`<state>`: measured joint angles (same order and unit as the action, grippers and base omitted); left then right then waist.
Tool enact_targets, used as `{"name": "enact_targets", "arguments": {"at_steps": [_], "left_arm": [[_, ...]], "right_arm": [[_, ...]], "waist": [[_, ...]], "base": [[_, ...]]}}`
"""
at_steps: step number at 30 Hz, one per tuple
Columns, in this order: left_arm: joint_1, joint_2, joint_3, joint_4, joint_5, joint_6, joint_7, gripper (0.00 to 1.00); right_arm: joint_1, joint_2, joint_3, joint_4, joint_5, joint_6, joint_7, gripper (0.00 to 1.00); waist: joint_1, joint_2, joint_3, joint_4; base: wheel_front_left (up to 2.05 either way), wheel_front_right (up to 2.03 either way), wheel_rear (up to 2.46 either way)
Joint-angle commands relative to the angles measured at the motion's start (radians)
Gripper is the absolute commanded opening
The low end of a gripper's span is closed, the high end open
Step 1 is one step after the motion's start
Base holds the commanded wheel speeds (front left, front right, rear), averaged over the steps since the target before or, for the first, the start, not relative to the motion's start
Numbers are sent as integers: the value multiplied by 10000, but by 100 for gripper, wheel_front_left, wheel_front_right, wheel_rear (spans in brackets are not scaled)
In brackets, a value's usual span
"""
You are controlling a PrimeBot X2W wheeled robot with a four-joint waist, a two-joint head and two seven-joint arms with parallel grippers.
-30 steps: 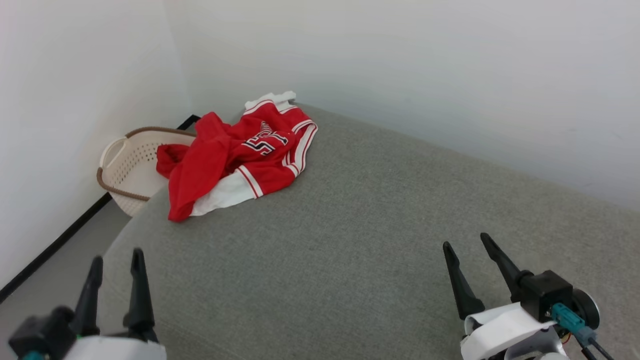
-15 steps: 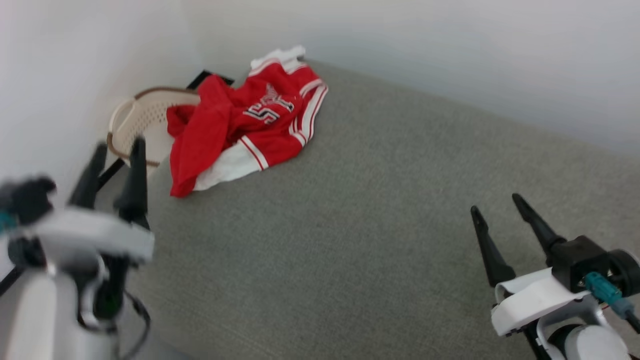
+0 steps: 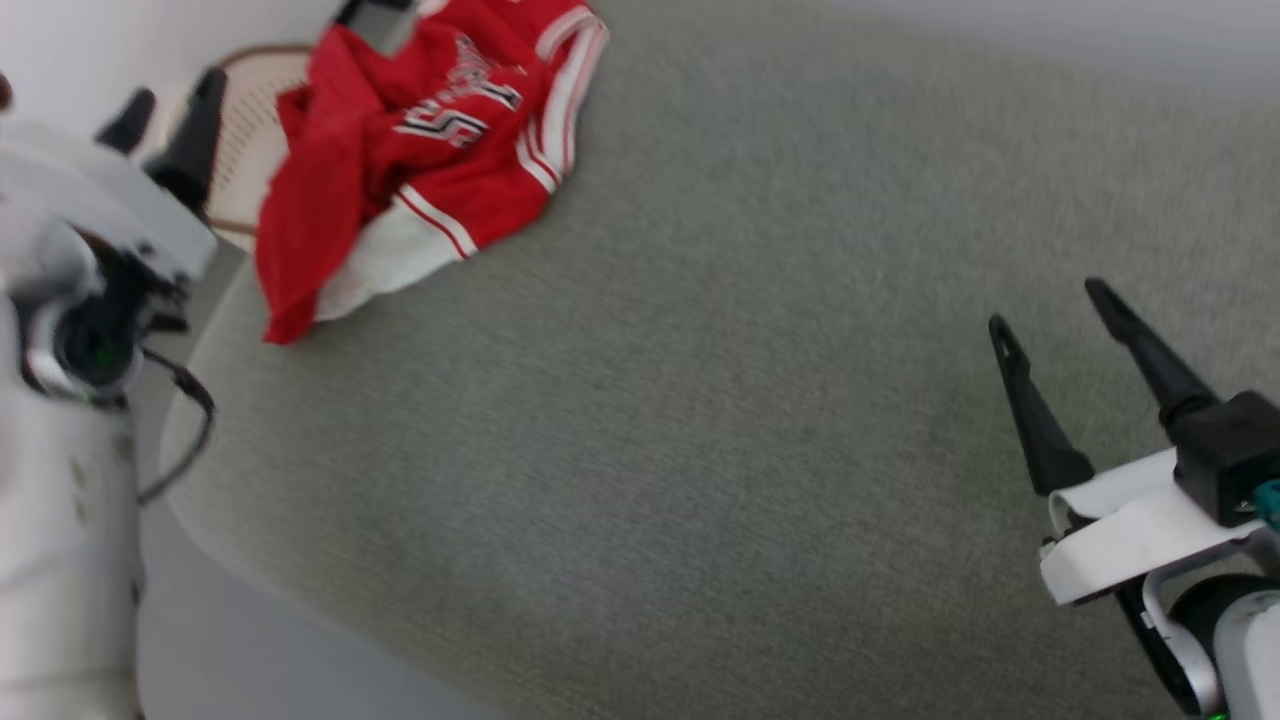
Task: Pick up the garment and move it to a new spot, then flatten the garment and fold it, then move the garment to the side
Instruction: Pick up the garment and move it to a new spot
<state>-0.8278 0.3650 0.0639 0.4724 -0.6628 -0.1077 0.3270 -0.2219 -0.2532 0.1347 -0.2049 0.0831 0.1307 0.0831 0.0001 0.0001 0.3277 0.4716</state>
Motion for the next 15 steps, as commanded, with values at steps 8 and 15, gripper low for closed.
{"name": "enact_targets", "arguments": {"at_steps": [8,15], "left_arm": [[-2131,243,-302,2515,49,106,793,100],[-3407,283,-542,4646,154,199,1129,100]], "right_arm": [[-439,-371,-155,-954,-72,1,551,100],[-520,-587,-324,-1624,-62,1,968,100]], "waist": [[-1,-1,2141,-975],[-1,-1,2911,-1207]], "base": [[0,0,0],[0,0,0]]}}
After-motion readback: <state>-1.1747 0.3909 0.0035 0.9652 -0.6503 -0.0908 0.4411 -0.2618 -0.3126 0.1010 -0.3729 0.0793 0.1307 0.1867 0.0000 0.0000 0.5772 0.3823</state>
